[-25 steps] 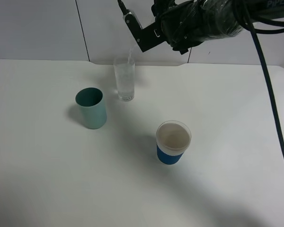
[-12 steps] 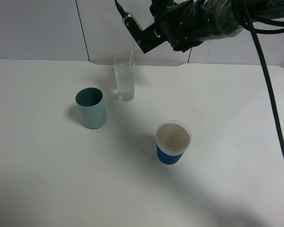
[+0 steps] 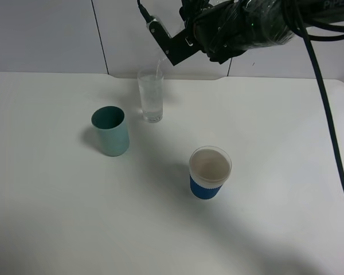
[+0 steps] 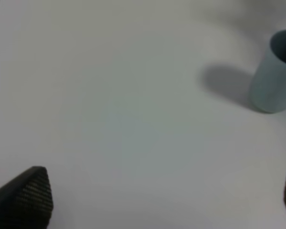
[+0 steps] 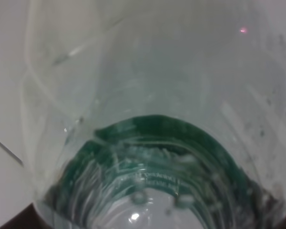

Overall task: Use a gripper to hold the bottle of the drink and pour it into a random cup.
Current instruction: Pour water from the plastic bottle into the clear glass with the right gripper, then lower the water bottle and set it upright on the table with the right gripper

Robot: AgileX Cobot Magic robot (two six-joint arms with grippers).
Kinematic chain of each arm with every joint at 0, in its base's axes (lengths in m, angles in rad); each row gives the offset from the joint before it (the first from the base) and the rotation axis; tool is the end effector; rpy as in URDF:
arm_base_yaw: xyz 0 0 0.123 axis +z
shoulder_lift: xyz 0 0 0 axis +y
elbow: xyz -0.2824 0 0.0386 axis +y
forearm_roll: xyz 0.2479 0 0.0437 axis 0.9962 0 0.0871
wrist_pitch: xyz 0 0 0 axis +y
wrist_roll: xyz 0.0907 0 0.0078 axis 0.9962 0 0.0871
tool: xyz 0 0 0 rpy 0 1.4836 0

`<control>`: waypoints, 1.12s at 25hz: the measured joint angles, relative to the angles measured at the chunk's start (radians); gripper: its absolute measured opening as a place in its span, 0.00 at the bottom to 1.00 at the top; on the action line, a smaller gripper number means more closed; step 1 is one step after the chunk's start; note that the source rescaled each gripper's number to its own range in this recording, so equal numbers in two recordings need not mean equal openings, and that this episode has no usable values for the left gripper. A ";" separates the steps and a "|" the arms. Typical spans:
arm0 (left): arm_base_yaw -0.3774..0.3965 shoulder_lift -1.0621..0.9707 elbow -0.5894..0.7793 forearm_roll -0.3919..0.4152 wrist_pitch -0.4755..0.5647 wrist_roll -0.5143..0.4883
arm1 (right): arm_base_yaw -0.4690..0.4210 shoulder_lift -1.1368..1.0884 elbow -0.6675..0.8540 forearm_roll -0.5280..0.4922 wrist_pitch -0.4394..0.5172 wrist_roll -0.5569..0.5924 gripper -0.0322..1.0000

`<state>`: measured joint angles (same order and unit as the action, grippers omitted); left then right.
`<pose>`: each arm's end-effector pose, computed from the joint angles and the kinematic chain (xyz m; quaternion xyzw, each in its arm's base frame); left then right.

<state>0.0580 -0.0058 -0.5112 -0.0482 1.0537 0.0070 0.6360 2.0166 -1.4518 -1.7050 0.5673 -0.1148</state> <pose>-0.0066 -0.0042 0.2809 -0.0205 0.8464 -0.0068 0.5321 0.3993 0.2345 0.2360 -0.7056 0.4050 -0.4929 0.3085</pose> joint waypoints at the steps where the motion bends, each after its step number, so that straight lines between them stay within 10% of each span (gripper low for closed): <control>1: 0.000 0.000 0.000 0.000 0.000 0.000 | 0.000 0.000 0.000 0.000 -0.003 0.001 0.03; 11: 0.000 0.000 0.000 0.000 0.000 0.000 | 0.000 0.000 0.000 0.000 -0.044 0.115 0.03; 17: 0.000 0.000 0.000 0.000 0.000 0.000 | 0.000 -0.001 0.000 0.021 -0.049 0.495 0.03; 22: 0.000 0.000 0.000 0.000 0.000 0.000 | -0.014 -0.036 0.000 0.126 -0.067 0.794 0.03; 28: 0.000 0.000 0.000 0.000 0.000 0.000 | -0.081 -0.133 0.000 0.360 -0.110 0.850 0.03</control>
<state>0.0580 -0.0058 -0.5112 -0.0482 1.0537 0.0070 0.5548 1.8836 -1.4518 -1.3447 0.4570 0.7349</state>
